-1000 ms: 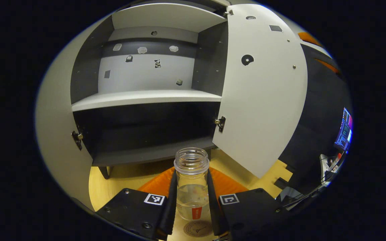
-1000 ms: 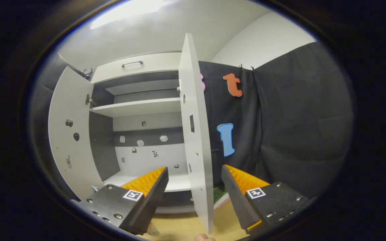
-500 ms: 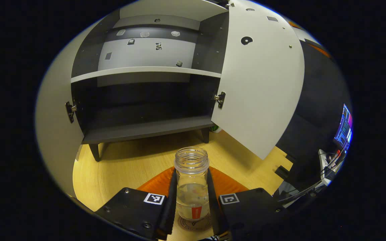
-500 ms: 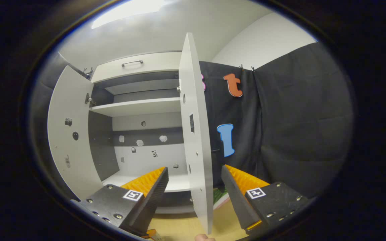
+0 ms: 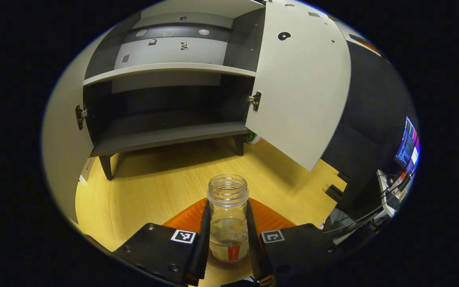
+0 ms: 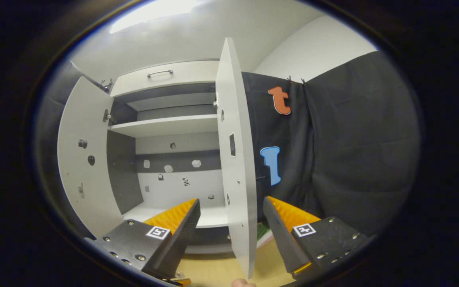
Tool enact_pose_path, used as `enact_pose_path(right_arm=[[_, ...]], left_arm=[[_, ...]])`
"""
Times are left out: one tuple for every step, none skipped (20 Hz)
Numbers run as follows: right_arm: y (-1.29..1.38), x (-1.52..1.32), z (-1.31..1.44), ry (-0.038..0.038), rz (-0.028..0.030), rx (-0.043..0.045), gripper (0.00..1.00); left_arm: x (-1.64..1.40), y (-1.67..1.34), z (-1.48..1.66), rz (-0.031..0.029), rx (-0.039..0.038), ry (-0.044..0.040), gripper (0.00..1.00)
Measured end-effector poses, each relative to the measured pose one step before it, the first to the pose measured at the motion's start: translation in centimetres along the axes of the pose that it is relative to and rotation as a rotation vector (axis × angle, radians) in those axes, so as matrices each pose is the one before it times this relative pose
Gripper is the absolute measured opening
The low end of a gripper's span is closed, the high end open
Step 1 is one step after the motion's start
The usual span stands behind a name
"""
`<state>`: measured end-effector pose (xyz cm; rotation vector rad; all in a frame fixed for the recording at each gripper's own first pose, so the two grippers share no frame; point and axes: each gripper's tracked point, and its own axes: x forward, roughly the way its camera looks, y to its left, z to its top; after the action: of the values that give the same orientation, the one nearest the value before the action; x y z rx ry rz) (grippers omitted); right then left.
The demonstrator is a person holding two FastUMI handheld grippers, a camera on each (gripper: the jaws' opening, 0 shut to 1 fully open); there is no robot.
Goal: Grasp the bottle in the cabinet with the left hand and place it on the coaster, then close the right door with the right hand and the left door with the left hand.
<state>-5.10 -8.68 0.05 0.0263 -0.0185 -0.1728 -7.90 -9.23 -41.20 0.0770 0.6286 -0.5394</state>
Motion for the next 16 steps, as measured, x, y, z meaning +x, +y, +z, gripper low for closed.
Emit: enact_pose_path(right_arm=[[-0.080,-0.092,0.077,-0.00125,-0.00095,-0.00109,0.96],[0.043,-0.028,0.003,-0.00008,0.00115,-0.00044,0.97],[0.012,-0.034,0.038,0.00118,-0.00001,-0.00095,0.97],[-0.124,-0.068,0.046,0.00025,-0.00122,-0.00123,0.97],[-0.076,-0.035,0.141,-0.00220,-0.00130,-0.00040,0.93],[-0.171,-0.056,0.036,-0.00176,-0.00216,0.00043,0.96],[-0.021,-0.051,0.175,-0.00228,0.00080,0.00187,0.96],[0.074,-0.026,0.019,0.00014,0.00204,0.00174,0.96],[0.061,-0.025,0.001,0.00053,0.00240,0.00028,0.96],[0.027,0.001,-0.132,0.00223,0.00274,-0.00049,0.96],[0.111,-0.005,-0.091,0.00363,0.00426,-0.00067,0.96],[0.145,0.043,-0.177,0.00499,0.00469,-0.00052,0.96],[0.137,0.039,-0.086,0.00382,0.00483,-0.00017,0.96],[0.126,-0.007,0.023,-0.00078,0.00378,-0.00014,0.96],[0.046,0.072,0.046,-0.00095,0.00172,-0.00078,0.96],[0.073,-0.024,-0.096,0.00109,0.00268,-0.00147,0.96]], left_arm=[[-0.102,-0.115,-0.072,-0.00156,0.00898,-0.00634,0.46],[-0.004,-0.257,-0.110,-0.00776,0.01205,-0.00969,0.46],[-0.106,-0.245,-0.144,-0.00696,0.01000,-0.00963,0.47],[-0.160,-0.100,-0.113,-0.00068,0.00610,-0.00907,0.47],[-0.143,-0.068,0.105,-0.00199,0.00460,-0.02077,0.47],[-0.076,-0.058,-0.008,0.00070,0.00425,-0.00770,0.48],[-0.134,-0.030,-0.125,0.00291,0.00162,0.00063,0.48],[-0.200,-0.027,-0.096,-0.00059,0.00190,0.00184,0.49],[-0.162,-0.083,-0.163,0.00017,-0.00229,0.00749,0.51],[-0.190,-0.088,-0.207,-0.00181,-0.00661,0.01090,0.52],[-0.246,-0.116,-0.005,0.00001,-0.00450,0.00337,0.61],[-0.068,-0.059,-0.061,-0.00068,-0.00112,0.00839,0.63],[-0.159,-0.047,-0.021,0.00111,0.00167,0.00595,0.57],[-0.267,-0.118,0.076,0.00044,0.00171,-0.00289,0.59],[-0.163,-0.057,0.219,-0.00048,0.00072,-0.00459,0.69],[-0.164,-0.111,0.088,0.00052,-0.00076,-0.00068,0.64]])
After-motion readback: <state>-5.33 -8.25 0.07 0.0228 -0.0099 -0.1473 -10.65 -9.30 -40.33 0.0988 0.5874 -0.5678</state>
